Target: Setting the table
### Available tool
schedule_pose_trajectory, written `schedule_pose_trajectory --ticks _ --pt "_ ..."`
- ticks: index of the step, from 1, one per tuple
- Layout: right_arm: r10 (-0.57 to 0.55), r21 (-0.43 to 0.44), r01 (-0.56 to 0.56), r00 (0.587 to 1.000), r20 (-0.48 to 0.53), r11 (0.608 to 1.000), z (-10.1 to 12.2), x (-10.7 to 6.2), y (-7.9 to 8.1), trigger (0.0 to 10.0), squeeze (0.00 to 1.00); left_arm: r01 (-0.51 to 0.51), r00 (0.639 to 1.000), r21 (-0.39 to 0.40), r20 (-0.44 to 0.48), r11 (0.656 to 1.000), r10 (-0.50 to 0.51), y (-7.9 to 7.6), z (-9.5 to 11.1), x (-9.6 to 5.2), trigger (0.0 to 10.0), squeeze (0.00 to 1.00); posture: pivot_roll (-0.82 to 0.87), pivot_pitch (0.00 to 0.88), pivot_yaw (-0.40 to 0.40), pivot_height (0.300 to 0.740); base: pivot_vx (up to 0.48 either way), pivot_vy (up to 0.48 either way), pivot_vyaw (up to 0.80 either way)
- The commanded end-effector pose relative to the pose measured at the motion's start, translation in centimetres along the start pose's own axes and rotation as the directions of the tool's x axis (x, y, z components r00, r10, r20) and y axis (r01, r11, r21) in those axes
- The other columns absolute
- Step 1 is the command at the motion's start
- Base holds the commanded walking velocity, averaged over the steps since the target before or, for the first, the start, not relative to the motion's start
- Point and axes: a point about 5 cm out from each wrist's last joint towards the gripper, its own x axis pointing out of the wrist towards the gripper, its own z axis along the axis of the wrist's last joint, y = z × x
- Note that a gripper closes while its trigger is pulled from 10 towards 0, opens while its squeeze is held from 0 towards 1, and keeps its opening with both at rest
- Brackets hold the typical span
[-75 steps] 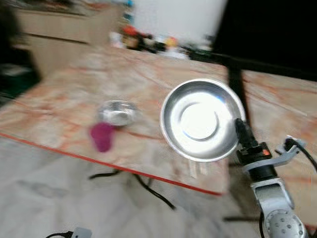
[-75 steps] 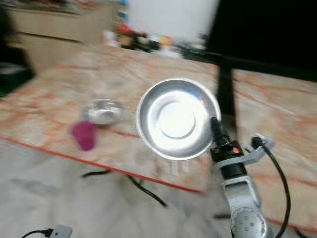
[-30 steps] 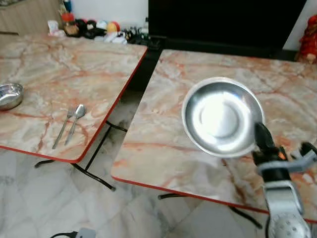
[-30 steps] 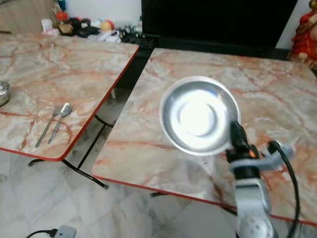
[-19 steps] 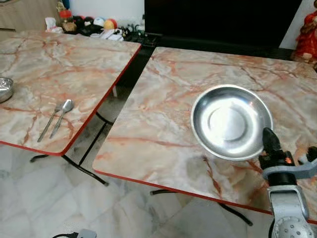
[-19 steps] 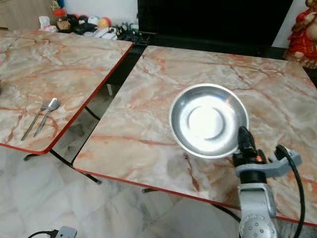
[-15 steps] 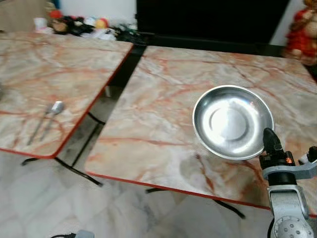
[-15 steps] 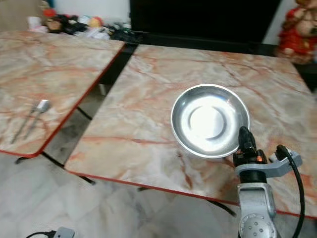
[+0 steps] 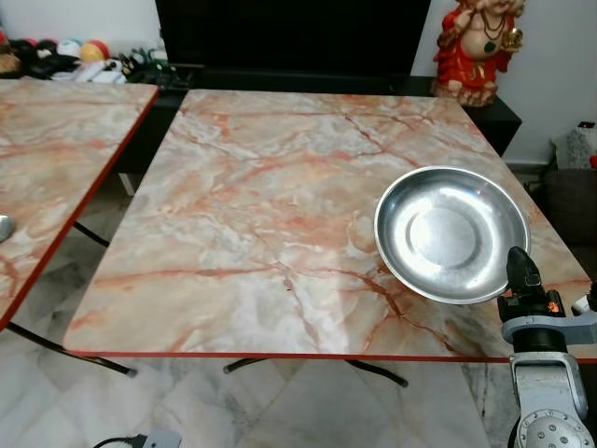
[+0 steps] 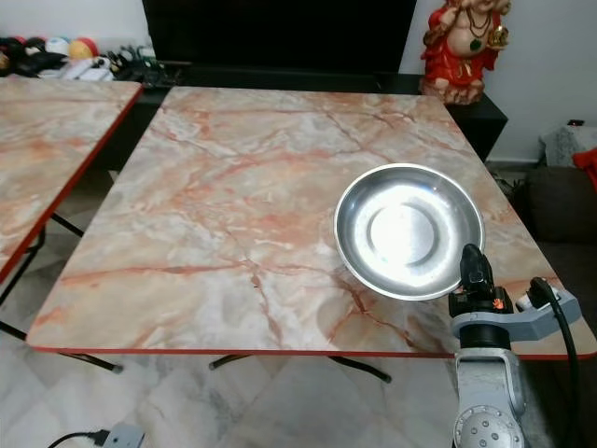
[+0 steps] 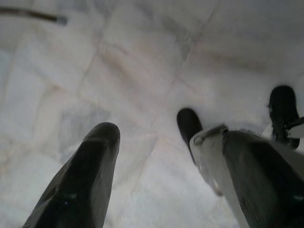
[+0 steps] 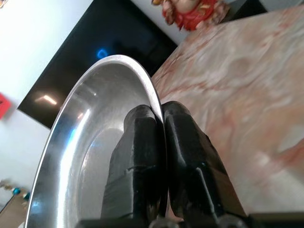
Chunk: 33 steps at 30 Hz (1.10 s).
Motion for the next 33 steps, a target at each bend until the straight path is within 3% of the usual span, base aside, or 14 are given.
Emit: schedule_pose_trajectory --ticks 1,6,8,15,18,23,33 --pt "0.002 0.0 -0.002 1.0 -0.022 1.0 -0.4 0.0 0.2 10.0 0.0 0.011 0.999 0.022 -0.032 1.0 -0.01 -0.1 -0.7 -0.1 10.0 0.0 -0.07 0.15 -0.026 0.74 0.0 0.0 0.0" --pt "0.008 -0.054 -0.014 0.994 -0.108 0.998 -1.3 0.0 0.1 10.0 0.0 0.01 0.999 0.019 -0.033 1.0 -0.01 -0.2 -0.7 -0.1 10.0 0.0 -0.07 0.15 -0.029 0.74 0.0 0.0 0.0" --pt "-0.036 -0.102 0.018 0.983 -0.181 0.995 -2.0 -0.2 -0.6 10.0 0.0 0.01 0.999 0.018 -0.033 1.0 -0.01 -0.2 -0.7 -0.1 10.0 0.0 -0.08 0.149 -0.032 0.74 0.0 0.0 0.0" --pt "-0.11 -0.139 0.075 0.958 -0.263 0.987 -2.2 -0.8 -1.8 10.0 0.0 0.019 0.999 0.018 -0.04 1.0 -0.018 -0.3 -0.8 -0.1 10.0 0.0 -0.08 0.152 -0.033 0.74 0.0 0.0 0.0" --pt "-0.12 -0.111 0.091 0.946 -0.3 0.99 -2.4 -1.2 -2.2 10.0 0.0 0.021 0.999 0.015 -0.042 1.0 -0.02 -0.4 -0.8 -0.1 10.0 0.0 -0.08 0.154 -0.032 0.74 0.0 0.0 0.0" --pt "-0.133 -0.141 0.083 0.906 -0.401 0.987 -3.5 -2.0 -2.7 10.0 0.0 0.024 0.999 0.018 -0.044 1.0 -0.024 -0.4 -0.8 -0.1 10.0 0.0 -0.08 0.155 -0.031 0.74 0.0 0.0 0.0" --pt "-0.129 -0.148 0.076 0.91 -0.394 0.986 -3.6 -1.9 -2.8 10.0 0.0 0.025 0.999 0.02 -0.042 0.999 -0.024 -0.3 -0.8 -0.1 10.0 0.0 -0.08 0.158 -0.027 0.74 0.0 0.0 0.0"
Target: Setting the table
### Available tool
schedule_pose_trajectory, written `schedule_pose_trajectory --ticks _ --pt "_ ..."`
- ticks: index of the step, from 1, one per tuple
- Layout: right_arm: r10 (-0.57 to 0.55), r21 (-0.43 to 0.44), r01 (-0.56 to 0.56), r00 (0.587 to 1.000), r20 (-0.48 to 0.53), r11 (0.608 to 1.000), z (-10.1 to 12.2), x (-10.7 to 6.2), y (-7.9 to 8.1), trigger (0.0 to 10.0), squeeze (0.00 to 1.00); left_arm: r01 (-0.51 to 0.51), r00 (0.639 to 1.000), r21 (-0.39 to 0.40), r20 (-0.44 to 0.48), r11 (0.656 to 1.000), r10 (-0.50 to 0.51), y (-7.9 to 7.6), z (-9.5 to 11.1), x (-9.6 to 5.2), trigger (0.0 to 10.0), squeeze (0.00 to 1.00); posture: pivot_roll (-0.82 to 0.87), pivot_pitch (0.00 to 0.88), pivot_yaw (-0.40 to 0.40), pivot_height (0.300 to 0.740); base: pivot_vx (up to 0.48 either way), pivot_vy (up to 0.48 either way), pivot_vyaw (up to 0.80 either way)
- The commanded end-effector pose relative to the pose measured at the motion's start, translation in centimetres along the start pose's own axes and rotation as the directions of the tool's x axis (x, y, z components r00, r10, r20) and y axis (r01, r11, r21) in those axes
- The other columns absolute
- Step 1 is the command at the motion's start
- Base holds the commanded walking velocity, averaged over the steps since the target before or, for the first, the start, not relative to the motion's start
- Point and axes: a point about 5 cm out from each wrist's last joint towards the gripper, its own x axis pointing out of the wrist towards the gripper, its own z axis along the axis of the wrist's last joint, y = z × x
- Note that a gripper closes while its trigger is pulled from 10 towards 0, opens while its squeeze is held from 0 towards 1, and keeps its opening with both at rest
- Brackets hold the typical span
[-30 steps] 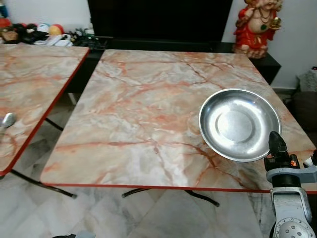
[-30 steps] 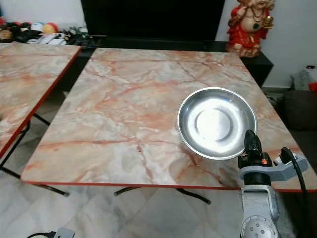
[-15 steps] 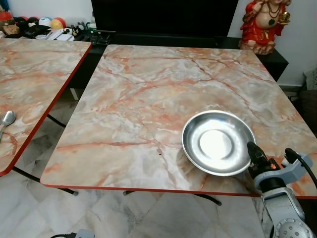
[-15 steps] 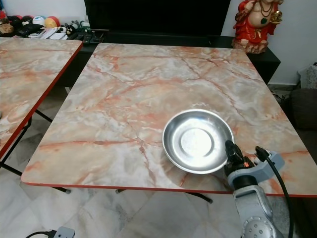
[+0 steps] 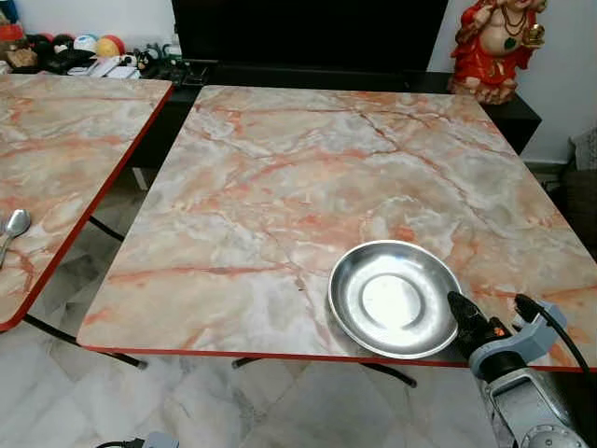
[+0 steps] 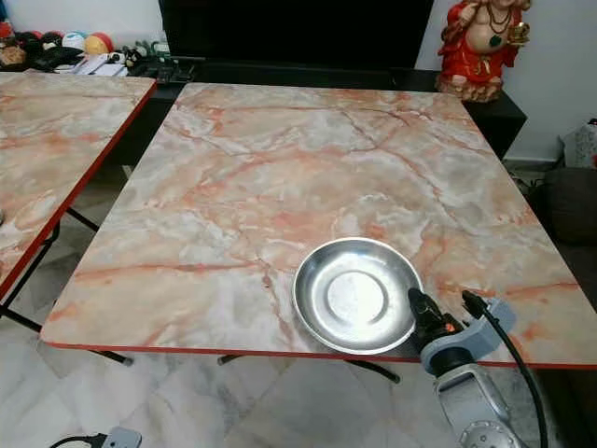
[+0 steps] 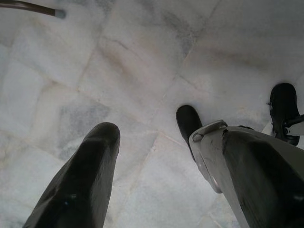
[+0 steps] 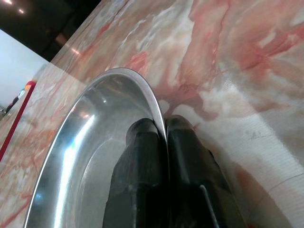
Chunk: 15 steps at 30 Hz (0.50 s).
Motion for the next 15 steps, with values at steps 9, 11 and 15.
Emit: schedule_pose_trajectory --ticks 9,11,15 --pt "-0.042 -0.027 0.043 0.999 0.026 0.999 1.3 0.6 -1.0 10.0 0.0 0.023 0.999 0.013 -0.047 1.0 -0.022 -0.5 -1.2 -0.2 10.0 0.0 -0.07 0.166 -0.034 0.74 0.0 0.0 0.0" --pt "-0.021 -0.022 0.022 1.0 0.02 1.0 1.2 0.8 -0.7 10.0 0.0 0.023 0.998 0.013 -0.05 1.0 -0.022 -0.5 -1.3 -0.3 10.0 0.0 -0.07 0.166 -0.034 0.74 0.0 0.0 0.0" --pt "-0.011 -0.026 0.011 1.0 0.005 1.0 1.0 0.9 -0.4 10.0 0.94 0.021 0.998 0.013 -0.053 1.0 -0.02 -0.4 -1.4 -0.3 10.0 0.0 -0.07 0.166 -0.034 0.74 0.0 0.0 0.0"
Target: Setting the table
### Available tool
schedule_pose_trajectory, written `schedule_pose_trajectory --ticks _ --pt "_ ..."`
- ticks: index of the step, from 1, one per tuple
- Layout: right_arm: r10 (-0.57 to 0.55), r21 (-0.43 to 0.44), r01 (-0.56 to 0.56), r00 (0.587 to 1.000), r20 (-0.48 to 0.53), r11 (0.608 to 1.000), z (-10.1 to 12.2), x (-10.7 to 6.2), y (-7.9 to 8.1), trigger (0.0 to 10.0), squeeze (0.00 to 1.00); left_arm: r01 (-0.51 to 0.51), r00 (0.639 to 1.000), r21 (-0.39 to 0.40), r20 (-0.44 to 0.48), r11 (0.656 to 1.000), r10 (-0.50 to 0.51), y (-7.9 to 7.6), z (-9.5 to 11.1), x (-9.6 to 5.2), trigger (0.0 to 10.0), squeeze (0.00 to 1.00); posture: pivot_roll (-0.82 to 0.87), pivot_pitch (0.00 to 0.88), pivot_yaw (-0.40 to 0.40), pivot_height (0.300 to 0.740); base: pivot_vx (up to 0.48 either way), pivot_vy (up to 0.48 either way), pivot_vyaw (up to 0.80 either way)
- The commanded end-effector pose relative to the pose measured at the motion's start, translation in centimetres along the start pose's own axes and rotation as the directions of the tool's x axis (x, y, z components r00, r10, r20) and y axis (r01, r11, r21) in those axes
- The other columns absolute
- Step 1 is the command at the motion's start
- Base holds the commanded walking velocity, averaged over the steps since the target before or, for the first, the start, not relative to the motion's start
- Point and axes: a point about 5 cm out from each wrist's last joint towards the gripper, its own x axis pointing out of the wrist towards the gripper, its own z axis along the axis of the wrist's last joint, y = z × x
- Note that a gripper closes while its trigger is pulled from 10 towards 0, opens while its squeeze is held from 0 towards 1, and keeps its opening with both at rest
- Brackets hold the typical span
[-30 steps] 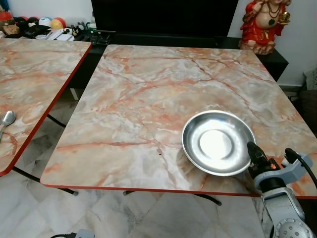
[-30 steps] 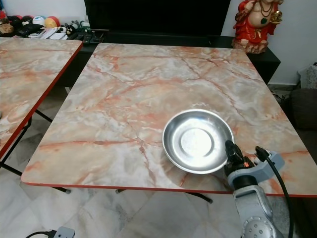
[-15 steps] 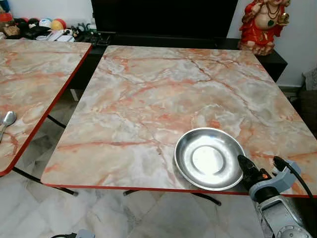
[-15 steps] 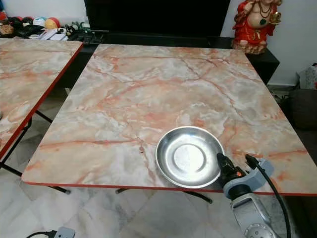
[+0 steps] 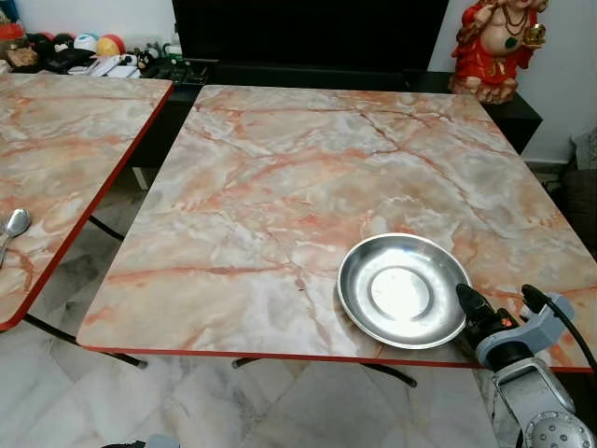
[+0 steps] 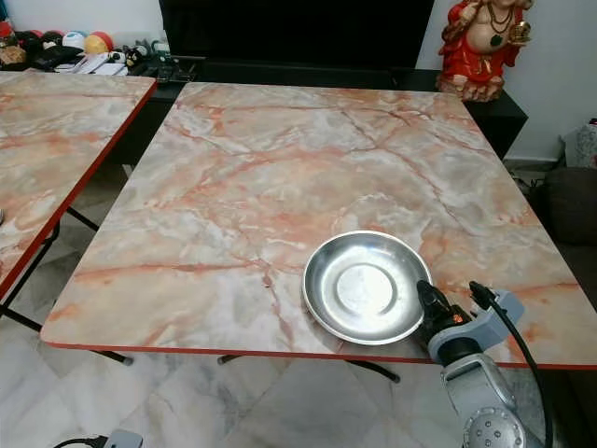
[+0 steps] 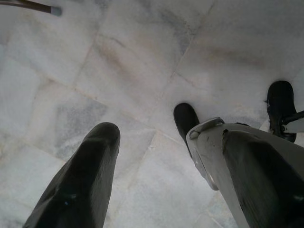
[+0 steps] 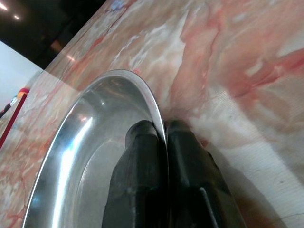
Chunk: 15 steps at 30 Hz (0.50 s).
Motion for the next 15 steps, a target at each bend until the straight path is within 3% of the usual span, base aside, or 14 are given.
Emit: schedule_pose_trajectory --ticks 1,2,7,8,10,11,12,13,14,15 --pt "0.008 -0.011 -0.008 1.0 -0.025 1.0 -0.3 0.0 0.0 10.0 0.94 0.012 0.999 0.016 -0.047 1.0 -0.011 -0.2 -1.2 -0.2 10.0 0.0 -0.07 0.166 -0.034 0.74 0.0 0.0 0.0" --pt "0.014 -0.019 -0.015 0.999 -0.033 1.0 -0.5 0.0 0.1 10.0 1.0 0.011 0.999 0.016 -0.047 1.0 -0.01 -0.1 -1.2 -0.3 10.0 0.0 -0.07 0.167 -0.032 0.74 0.0 0.0 0.0" --pt "0.01 -0.047 -0.013 0.998 -0.07 0.999 -1.4 -0.2 0.1 10.0 1.0 0.009 0.999 0.016 -0.042 1.0 -0.008 0.0 -0.9 -0.2 10.0 0.0 -0.07 0.168 -0.03 0.74 0.0 0.0 0.0" --pt "-0.004 -0.066 -0.001 0.997 -0.075 0.998 -1.5 -0.3 -0.2 10.0 0.82 0.01 0.999 0.016 -0.04 1.0 -0.009 -0.1 -0.8 -0.2 10.0 0.0 -0.07 0.168 -0.03 0.74 0.0 0.0 0.0" --pt "-0.015 -0.115 0.005 0.996 -0.089 0.993 -1.6 -0.4 -0.4 10.0 0.82 0.012 0.999 0.019 -0.04 1.0 -0.011 -0.1 -0.8 -0.1 10.0 0.0 -0.07 0.168 -0.03 0.74 0.0 0.0 0.0" --pt "-0.022 -0.109 0.012 0.996 -0.088 0.994 -1.6 -0.5 -0.6 10.0 0.2 0.013 0.999 0.019 -0.039 1.0 -0.012 -0.2 -0.8 -0.1 10.0 0.0 -0.07 0.168 -0.03 0.74 0.0 0.0 0.0" --pt "-0.023 -0.103 0.014 0.996 -0.087 0.995 -1.6 -0.5 -0.6 10.0 0.2 0.013 0.999 0.019 -0.039 1.0 -0.012 -0.2 -0.8 -0.1 10.0 0.0 -0.07 0.168 -0.03 0.74 0.0 0.0 0.0" --pt "-0.026 -0.103 0.018 0.996 -0.08 0.995 -1.5 -0.5 -0.7 10.0 0.15 0.014 0.999 0.02 -0.039 1.0 -0.013 -0.2 -0.8 -0.1 10.0 0.0 -0.07 0.168 -0.03 0.74 0.0 0.0 0.0" --pt "-0.033 -0.106 0.025 0.997 -0.07 0.994 -1.3 -0.5 -0.8 10.0 0.02 0.015 0.999 0.02 -0.039 1.0 -0.014 -0.2 -0.8 -0.1 10.0 0.0 -0.07 0.168 -0.03 0.74 0.0 0.0 0.0" --pt "-0.036 -0.105 0.029 0.997 -0.064 0.994 -1.2 -0.5 -0.9 10.0 0.0 0.015 0.999 0.02 -0.039 1.0 -0.015 -0.2 -0.8 -0.1 10.0 0.0 -0.07 0.17 -0.031 0.74 0.0 0.0 0.0"
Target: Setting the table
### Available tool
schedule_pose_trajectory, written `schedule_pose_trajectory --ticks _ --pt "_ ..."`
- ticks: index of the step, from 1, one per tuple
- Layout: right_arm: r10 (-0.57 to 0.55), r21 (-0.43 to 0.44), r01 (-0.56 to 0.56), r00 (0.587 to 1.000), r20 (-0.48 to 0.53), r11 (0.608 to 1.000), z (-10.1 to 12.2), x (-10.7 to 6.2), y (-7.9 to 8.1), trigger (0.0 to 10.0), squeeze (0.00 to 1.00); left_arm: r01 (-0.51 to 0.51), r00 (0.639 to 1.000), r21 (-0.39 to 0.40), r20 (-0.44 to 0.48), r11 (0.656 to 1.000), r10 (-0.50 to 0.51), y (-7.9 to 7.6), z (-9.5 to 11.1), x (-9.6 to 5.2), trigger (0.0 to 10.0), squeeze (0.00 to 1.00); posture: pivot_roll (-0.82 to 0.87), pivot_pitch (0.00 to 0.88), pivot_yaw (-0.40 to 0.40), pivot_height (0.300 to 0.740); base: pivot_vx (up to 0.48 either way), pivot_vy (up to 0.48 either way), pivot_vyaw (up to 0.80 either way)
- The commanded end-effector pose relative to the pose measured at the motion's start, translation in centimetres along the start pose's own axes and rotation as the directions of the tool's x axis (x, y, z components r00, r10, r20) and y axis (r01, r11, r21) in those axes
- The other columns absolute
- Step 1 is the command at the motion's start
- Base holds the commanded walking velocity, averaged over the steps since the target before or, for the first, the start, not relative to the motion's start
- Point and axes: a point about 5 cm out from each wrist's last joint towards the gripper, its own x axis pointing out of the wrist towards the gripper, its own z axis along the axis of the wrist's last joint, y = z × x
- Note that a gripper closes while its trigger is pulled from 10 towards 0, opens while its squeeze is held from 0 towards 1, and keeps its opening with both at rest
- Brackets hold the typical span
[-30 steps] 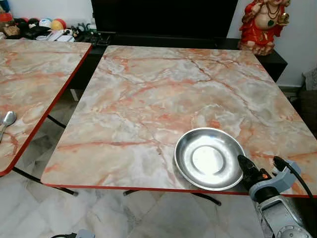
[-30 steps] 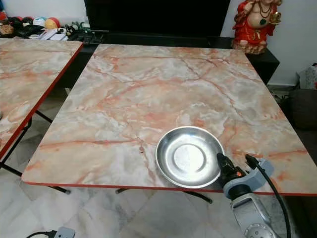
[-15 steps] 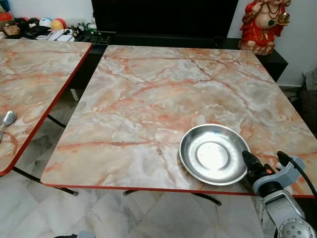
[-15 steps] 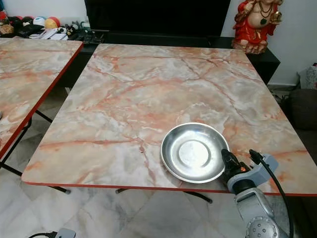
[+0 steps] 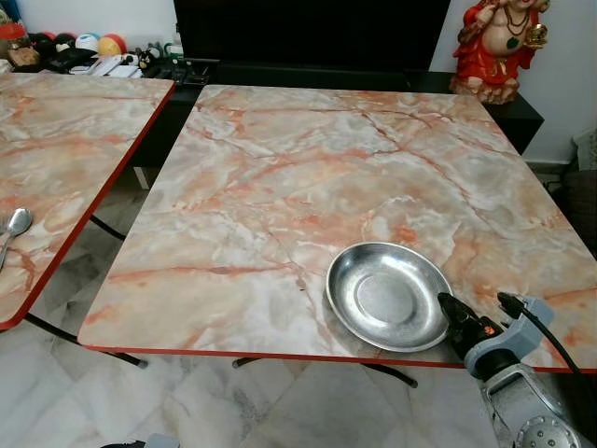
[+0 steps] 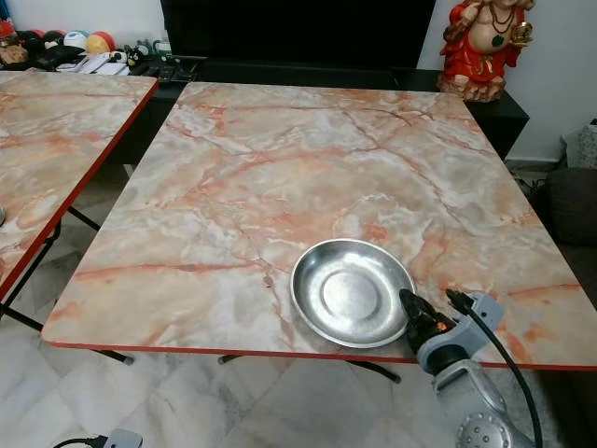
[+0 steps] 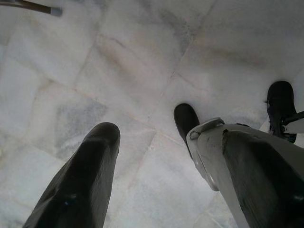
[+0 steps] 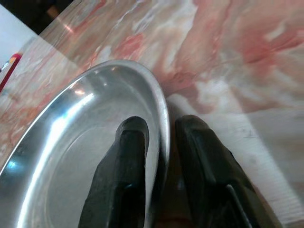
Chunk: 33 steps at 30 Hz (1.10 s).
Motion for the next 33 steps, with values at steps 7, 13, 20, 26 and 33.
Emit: schedule_pose_trajectory --ticks 7,13,20,26,33 --pt "-0.046 -0.012 0.046 0.998 0.044 0.999 0.7 -0.2 -0.9 10.0 0.0 0.016 0.999 0.019 -0.045 1.0 -0.015 -0.3 -1.0 -0.2 10.0 0.0 -0.07 0.168 -0.032 0.74 0.0 0.0 0.0" --pt "-0.077 -0.015 0.079 0.992 0.099 0.997 1.4 -0.4 -1.3 10.0 0.0 0.015 0.999 0.016 -0.047 1.0 -0.015 -0.3 -1.1 -0.2 10.0 0.0 -0.07 0.166 -0.031 0.74 0.0 0.0 0.0" --pt "-0.087 -0.057 0.097 0.983 0.163 0.994 2.2 -0.8 -1.2 10.0 0.0 0.023 0.998 0.008 -0.056 1.0 -0.023 -0.5 -1.3 -0.2 10.0 0.0 -0.07 0.152 -0.032 0.74 0.0 0.0 0.0" --pt "-0.054 -0.102 0.081 0.968 0.246 0.991 3.2 -0.9 -0.2 10.0 0.0 0.023 0.998 0.008 -0.058 1.0 -0.023 -0.3 -1.3 -0.2 10.0 0.0 -0.07 0.147 -0.024 0.74 0.0 0.0 0.0" --pt "-0.075 -0.421 0.262 0.908 0.411 0.868 5.5 -0.6 0.5 10.0 0.0 0.004 0.999 0.007 -0.044 1.0 -0.004 0.2 -0.9 -0.2 10.0 0.0 -0.08 0.129 -0.011 0.74 0.0 0.0 0.0"
